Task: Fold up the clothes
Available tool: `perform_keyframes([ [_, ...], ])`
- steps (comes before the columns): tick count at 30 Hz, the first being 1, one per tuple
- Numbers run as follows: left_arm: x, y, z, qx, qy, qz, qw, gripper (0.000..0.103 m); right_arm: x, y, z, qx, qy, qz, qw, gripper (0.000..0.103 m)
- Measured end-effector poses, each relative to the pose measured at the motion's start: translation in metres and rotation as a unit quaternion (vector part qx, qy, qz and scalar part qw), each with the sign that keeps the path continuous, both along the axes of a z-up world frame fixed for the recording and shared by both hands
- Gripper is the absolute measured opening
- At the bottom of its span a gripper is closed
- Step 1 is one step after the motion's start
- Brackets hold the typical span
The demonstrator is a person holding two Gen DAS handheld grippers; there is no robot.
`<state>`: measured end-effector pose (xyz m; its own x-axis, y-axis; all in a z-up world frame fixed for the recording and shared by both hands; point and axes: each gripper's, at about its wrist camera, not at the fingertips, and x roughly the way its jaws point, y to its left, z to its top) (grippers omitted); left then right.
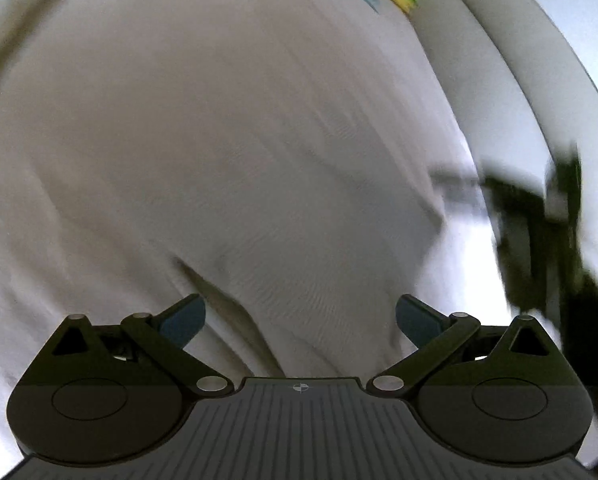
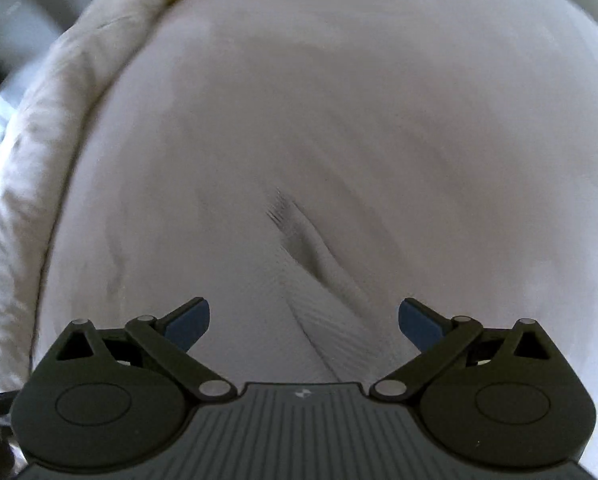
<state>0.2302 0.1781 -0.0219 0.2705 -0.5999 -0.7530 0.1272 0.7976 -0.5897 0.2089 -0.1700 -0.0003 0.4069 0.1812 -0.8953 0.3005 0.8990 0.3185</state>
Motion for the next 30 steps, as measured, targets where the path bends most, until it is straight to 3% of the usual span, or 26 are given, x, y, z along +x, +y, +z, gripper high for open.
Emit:
perform_keyframes([
  [3,0.014,-0.007,0.003,0.001,-0.044,0.027,0.9987,0.103,-0.02,-0.009,-0.033,0.057,0.02,-0.091,0.994,0.101],
  [6,0.026,-0.034,0.006,-0.035,-0.067,-0.021,0.9969,0.103,-0.025,-0.018,-0.064,0.101,0.016,-0.19,0.976,0.103],
  [7,0.026,-0.043,0.004,-0.041,-0.067,-0.045,0.9959,0.103,-0.021,-0.017,-0.064,0.109,0.007,-0.2,0.974,0.103],
  [9,0.026,-0.058,-0.003,-0.042,-0.06,-0.092,0.9931,0.103,-0.01,-0.012,-0.051,0.179,-0.032,-0.158,0.97,0.103],
  [11,0.022,-0.062,-0.018,-0.016,-0.036,-0.112,0.993,0.103,-0.006,0.0,-0.023,0.195,-0.067,-0.1,0.973,0.103],
  [13,0.021,-0.06,-0.033,0.005,-0.021,-0.112,0.9935,0.103,-0.007,0.013,0.002,0.152,-0.072,-0.033,0.985,0.103],
  [16,0.028,-0.058,-0.038,0.005,-0.019,-0.108,0.9939,0.103,-0.018,0.016,0.02,-0.007,-0.037,0.007,0.999,0.103],
  [18,0.037,-0.066,-0.037,0.009,-0.02,-0.113,0.9934,0.103,-0.017,0.034,0.021,-0.144,-0.04,0.035,0.988,0.103],
  [20,0.038,-0.074,-0.041,0.015,-0.025,-0.121,0.9922,0.103,-0.012,0.052,0.016,-0.261,-0.055,0.058,0.962,0.103],
  [22,0.037,-0.071,-0.041,0.019,-0.031,-0.13,0.9909,0.103,0.0,0.058,0.003,-0.293,-0.057,0.056,0.953,0.103],
  [25,0.028,-0.061,-0.043,0.022,-0.032,-0.136,0.99,0.103,0.022,0.078,-0.045,-0.311,-0.002,0.055,0.949,0.103],
  [26,0.025,-0.058,-0.043,0.023,-0.032,-0.138,0.9896,0.103,0.019,0.076,-0.057,-0.296,0.004,0.047,0.954,0.103],
  [28,0.026,-0.06,-0.047,0.021,-0.03,-0.142,0.9892,0.103,0.003,0.062,-0.059,-0.247,-0.011,0.01,0.969,0.103],
  [30,0.032,-0.064,-0.049,0.017,-0.026,-0.138,0.9899,0.103,-0.005,0.049,-0.056,-0.204,0.004,-0.021,0.979,0.103],
])
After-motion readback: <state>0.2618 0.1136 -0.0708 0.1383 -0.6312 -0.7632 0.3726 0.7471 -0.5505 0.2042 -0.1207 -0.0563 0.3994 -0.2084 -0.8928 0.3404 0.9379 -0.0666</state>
